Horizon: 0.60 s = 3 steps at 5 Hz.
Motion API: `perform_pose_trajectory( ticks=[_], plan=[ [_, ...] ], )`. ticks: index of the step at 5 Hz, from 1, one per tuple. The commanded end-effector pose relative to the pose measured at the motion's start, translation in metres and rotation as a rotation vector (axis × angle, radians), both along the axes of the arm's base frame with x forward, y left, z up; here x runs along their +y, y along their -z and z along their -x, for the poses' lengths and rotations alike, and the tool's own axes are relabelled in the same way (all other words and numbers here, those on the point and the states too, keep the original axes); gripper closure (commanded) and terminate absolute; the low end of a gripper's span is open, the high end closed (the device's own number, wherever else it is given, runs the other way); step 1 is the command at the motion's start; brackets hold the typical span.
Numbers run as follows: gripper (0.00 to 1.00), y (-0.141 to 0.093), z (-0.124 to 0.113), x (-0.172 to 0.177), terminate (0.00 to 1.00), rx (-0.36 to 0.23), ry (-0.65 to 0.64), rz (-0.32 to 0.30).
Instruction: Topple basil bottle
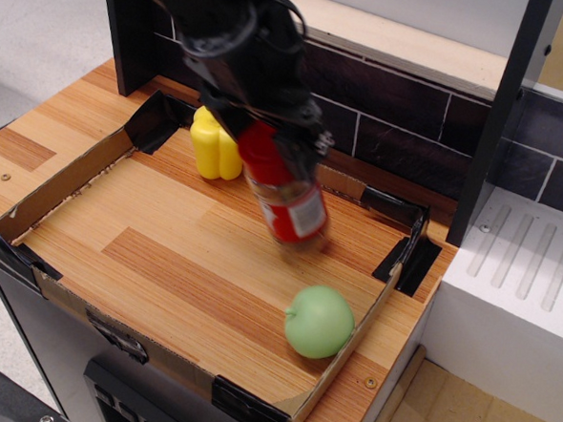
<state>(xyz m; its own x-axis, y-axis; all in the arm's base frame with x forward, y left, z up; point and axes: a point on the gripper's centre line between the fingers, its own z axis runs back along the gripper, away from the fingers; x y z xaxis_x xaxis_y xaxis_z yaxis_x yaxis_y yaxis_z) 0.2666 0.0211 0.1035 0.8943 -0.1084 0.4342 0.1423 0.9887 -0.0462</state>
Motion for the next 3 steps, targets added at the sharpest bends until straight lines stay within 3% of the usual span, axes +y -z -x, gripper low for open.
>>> perform_pose_trajectory(
  ticks=[1,2,3],
  plan=[
    [1.00,-0.023,0.029,0.046,0.00,0.111,-0.030,-0.039],
    [1.00,-0.019,0.038,0.061,0.00,0.204,-0.086,-0.171],
    [1.00,-0.018,0.045,0.066,0.00,0.341,-0.121,-0.321]
  ],
)
